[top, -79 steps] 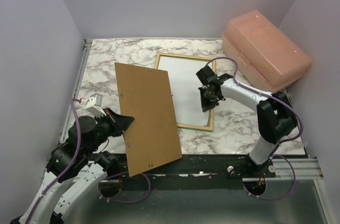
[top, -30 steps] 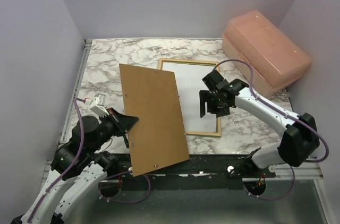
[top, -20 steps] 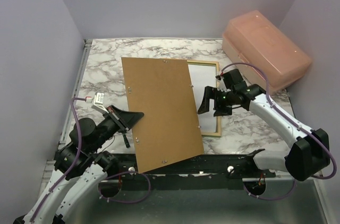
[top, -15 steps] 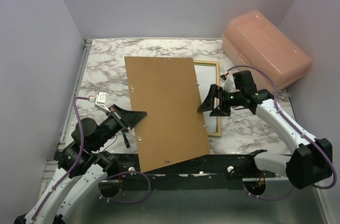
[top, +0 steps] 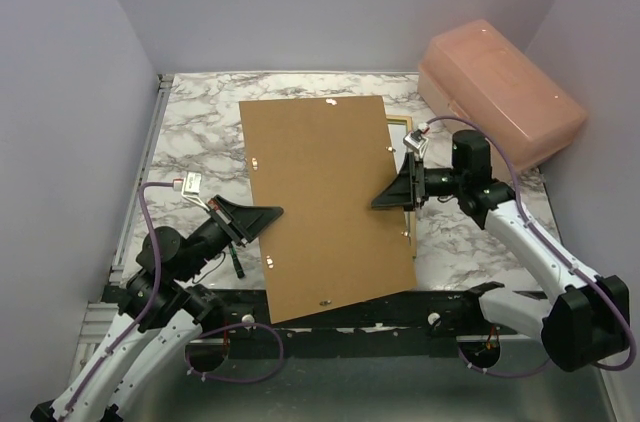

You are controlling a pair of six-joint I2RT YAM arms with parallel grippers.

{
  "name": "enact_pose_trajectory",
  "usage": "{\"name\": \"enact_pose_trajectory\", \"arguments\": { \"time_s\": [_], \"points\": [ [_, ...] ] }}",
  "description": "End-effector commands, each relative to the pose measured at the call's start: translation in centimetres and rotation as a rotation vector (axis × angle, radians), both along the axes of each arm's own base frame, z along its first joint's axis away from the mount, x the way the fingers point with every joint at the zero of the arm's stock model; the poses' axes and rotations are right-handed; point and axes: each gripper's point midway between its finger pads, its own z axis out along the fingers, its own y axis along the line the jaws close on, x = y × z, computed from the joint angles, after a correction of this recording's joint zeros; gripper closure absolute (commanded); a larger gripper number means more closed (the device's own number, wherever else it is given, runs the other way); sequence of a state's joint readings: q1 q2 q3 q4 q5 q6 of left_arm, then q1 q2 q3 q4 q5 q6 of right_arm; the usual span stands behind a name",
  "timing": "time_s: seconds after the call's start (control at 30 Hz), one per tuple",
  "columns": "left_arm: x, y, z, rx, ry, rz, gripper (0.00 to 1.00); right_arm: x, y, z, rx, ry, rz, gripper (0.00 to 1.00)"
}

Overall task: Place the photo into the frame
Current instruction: Adjust the photo frame item.

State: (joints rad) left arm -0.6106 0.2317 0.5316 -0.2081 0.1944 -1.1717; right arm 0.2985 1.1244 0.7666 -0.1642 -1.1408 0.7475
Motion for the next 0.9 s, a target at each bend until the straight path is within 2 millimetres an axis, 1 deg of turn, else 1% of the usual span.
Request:
{"name": "enact_pose_trajectory", "arguments": {
  "time_s": [0.0,0.07,0.1,0.13,0.23,0.33,0.47,0.53,0.57,0.6,0.67,0.7,0.87],
  "points": [
    [-1.0,0.3,3.9,-0.122,-0.108,-0.026,1.00,-1.3,0.0,4.3,0.137,-0.101,0.070,0.43],
    [-1.0,0.4,3.9,-0.122,-0.106,-0.019,1.00,-1.6,-0.1,5.0,0.160,-0.114,0.075,0.52],
    [-1.0,0.5,3.8,-0.121,-0.103,-0.016,1.00,-1.7,-0.1,5.2,0.168,-0.119,0.078,0.58],
    [-1.0,0.5,3.8,-0.123,-0.105,-0.011,1.00,-1.7,-0.1,5.3,0.174,-0.115,0.080,0.61],
    [-0.9,0.7,3.8,-0.120,-0.103,-0.003,1.00,-2.1,-0.2,5.6,0.196,-0.125,0.096,0.65],
    [-0.8,0.7,3.5,-0.116,-0.091,0.003,1.00,-2.4,-0.3,5.4,0.208,-0.130,0.108,0.71],
    [-0.6,0.6,3.4,-0.115,-0.080,0.008,1.00,-2.6,-0.3,5.2,0.212,-0.138,0.114,0.88],
    [-0.5,0.7,3.3,-0.114,-0.077,0.014,0.95,-2.5,-0.3,5.2,0.215,-0.145,0.113,0.97],
    [-0.5,0.7,3.2,-0.113,-0.072,0.017,0.91,-2.5,-0.3,5.2,0.215,-0.147,0.112,0.99],
    [-0.4,0.8,3.1,-0.111,-0.066,0.021,0.86,-2.5,-0.3,5.2,0.216,-0.149,0.114,0.99],
    [-0.2,0.8,2.8,-0.109,-0.056,0.031,0.73,-2.5,-0.3,5.1,0.216,-0.151,0.112,0.99],
    [-0.2,0.9,2.7,-0.112,-0.053,0.037,0.63,-2.5,-0.3,5.1,0.216,-0.154,0.114,0.99],
    [0.2,1.5,2.0,-0.107,-0.032,0.080,0.36,-2.4,-0.3,5.1,0.217,-0.161,0.107,1.00]
  ]
}}
